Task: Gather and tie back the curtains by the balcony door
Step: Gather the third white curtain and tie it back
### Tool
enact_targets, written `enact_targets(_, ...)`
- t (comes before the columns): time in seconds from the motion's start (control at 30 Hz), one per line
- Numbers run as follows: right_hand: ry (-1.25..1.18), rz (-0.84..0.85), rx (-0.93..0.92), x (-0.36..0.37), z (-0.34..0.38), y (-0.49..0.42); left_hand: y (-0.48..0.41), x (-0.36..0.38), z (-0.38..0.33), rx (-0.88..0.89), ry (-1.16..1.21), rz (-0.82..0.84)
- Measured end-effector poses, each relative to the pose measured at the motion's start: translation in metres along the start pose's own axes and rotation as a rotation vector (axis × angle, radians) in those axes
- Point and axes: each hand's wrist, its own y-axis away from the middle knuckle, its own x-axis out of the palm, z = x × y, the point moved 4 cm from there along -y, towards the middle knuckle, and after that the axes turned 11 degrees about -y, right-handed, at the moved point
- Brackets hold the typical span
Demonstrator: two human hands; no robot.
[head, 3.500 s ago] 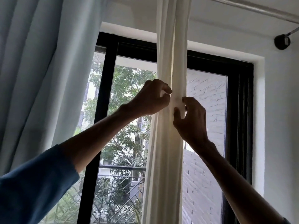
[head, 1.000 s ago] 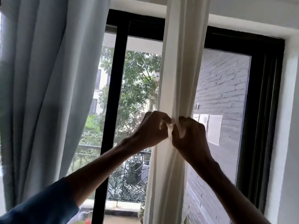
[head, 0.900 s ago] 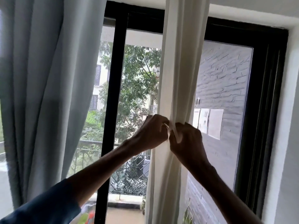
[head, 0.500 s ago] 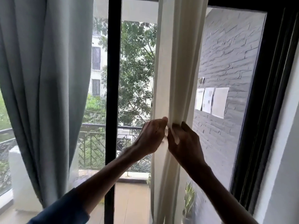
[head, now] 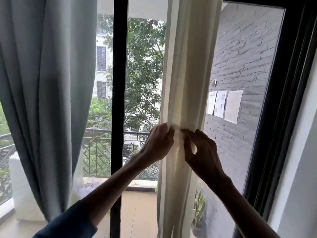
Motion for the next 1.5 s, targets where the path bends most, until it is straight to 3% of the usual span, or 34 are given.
enact_targets(0.13, 0.043, -0.099, -0.034, -0.008, 0.001, 0.007, 0.019, 0.011, 0.01, 0.131, 0.035, -0.137)
enact_targets(0.27, 0.017, -0.149, -0.078, -0.009, 0.016, 0.013, 0.042, 0.016, 0.015, 0.331, -0.197, -0.287)
enact_targets(0.4, -0.202, -0.134, 0.204, -0.006, 0.015, 0.016, 0.041, 0.021, 0.021, 0.293, -0.156, -0.218)
enact_targets(0.47, -0.237, -0.136, 0.24, -0.005, 0.015, 0.019, 0.036, 0.019, 0.018, 0.25, -0.111, -0.202)
enact_targets(0.77, -0.116, -0.064, -0.008, 0.008, 0.019, 0.021, 0.026, 0.007, -0.006, 0.11, 0.083, -0.084)
enact_targets(0.97, -0.072, -0.022, -0.01, 0.015, 0.013, 0.026, 0.018, 0.017, 0.006, -0.015, 0.072, -0.092)
enact_targets(1.23, -0.065, -0.201, 0.194, -0.01, -0.001, 0.032, 0.04, 0.013, 0.03, 0.167, -0.066, -0.17)
enact_targets(1.33, -0.063, -0.212, 0.24, -0.009, 0.007, 0.037, 0.053, 0.011, 0.026, 0.268, -0.189, -0.17)
enact_targets(1.5, 0.009, -0.193, 0.229, 0.01, 0.021, 0.049, 0.06, 0.012, 0.024, 0.27, -0.196, -0.136)
